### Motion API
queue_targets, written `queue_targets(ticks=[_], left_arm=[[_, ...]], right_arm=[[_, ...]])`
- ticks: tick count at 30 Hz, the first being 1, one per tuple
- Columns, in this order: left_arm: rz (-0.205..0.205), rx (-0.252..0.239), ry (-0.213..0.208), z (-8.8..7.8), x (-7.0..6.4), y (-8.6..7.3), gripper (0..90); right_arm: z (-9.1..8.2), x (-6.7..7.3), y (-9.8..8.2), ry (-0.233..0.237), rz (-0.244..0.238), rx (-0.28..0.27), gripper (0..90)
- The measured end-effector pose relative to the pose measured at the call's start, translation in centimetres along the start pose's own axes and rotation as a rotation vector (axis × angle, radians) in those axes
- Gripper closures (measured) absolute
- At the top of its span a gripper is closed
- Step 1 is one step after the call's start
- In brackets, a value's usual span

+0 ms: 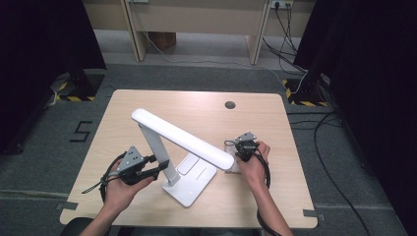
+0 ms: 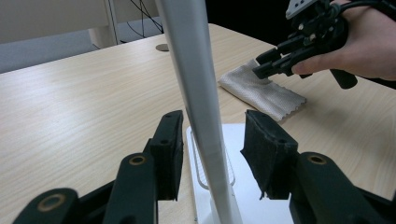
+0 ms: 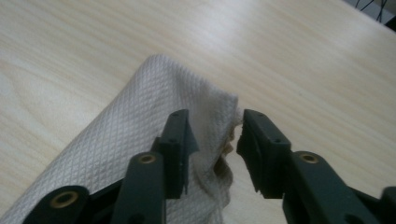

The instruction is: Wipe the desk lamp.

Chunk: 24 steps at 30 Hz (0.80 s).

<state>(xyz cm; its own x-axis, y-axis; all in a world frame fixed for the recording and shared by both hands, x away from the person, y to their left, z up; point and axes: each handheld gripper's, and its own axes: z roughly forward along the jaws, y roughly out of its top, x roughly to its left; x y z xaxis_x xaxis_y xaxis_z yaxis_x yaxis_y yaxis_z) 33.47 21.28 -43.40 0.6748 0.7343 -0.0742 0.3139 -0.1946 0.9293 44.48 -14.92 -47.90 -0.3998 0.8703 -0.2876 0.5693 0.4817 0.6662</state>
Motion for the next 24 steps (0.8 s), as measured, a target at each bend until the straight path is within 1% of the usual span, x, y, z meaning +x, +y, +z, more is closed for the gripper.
queue_targets(ticks=[2, 4, 7, 9, 11, 13, 16, 17, 19, 21, 22, 24], left_arm=[[-0.003, -0.004, 0.0, 0.0, 0.0, 0.0, 57.0], [-0.003, -0.005, -0.001, 0.0, 0.0, 0.0, 57.0], [-0.006, -0.009, -0.002, 0.0, 0.0, 0.1, 57.0], [-0.003, -0.009, -0.001, -0.1, 0.0, 0.1, 57.0], [-0.001, -0.01, -0.001, -0.1, 0.0, 0.1, 57.1], [0.001, -0.013, -0.001, -0.1, 0.0, 0.2, 57.2], [0.001, -0.011, 0.0, -0.1, 0.0, 0.2, 57.6], [0.002, -0.01, -0.001, 0.0, 0.0, 0.2, 57.6], [0.001, -0.01, -0.001, 0.0, 0.0, 0.2, 57.8], [0.0, -0.011, 0.0, 0.1, 0.0, 0.2, 58.0], [0.001, -0.011, 0.0, 0.2, 0.0, 0.2, 58.2], [0.0, -0.011, -0.005, 0.2, -0.1, 0.2, 59.1]], right_arm=[[-0.7, 0.0, 0.3, -0.012, 0.001, -0.029, 56.5], [-1.5, 0.1, 0.6, -0.019, -0.012, -0.055, 55.6], [-2.7, 0.4, 0.9, -0.013, -0.031, -0.086, 54.8], [-3.2, 0.7, 0.9, -0.001, -0.044, -0.091, 55.6], [-3.7, 1.2, 0.8, 0.044, -0.039, -0.085, 58.3], [-3.9, 2.0, 0.3, 0.117, -0.024, -0.064, 61.4], [-4.1, 3.4, -0.7, 0.183, -0.065, -0.008, 69.5], [-4.1, 3.9, -1.0, 0.214, -0.067, 0.004, 71.9], [-4.2, 4.8, -1.7, 0.283, -0.051, 0.032, 78.0], [-4.3, 5.6, -2.2, 0.331, -0.056, 0.06, 82.2], [-4.3, 6.1, -2.4, 0.358, -0.057, 0.072, 83.8], [-4.5, 6.9, -2.7, 0.4, -0.065, 0.098, 84.1]])
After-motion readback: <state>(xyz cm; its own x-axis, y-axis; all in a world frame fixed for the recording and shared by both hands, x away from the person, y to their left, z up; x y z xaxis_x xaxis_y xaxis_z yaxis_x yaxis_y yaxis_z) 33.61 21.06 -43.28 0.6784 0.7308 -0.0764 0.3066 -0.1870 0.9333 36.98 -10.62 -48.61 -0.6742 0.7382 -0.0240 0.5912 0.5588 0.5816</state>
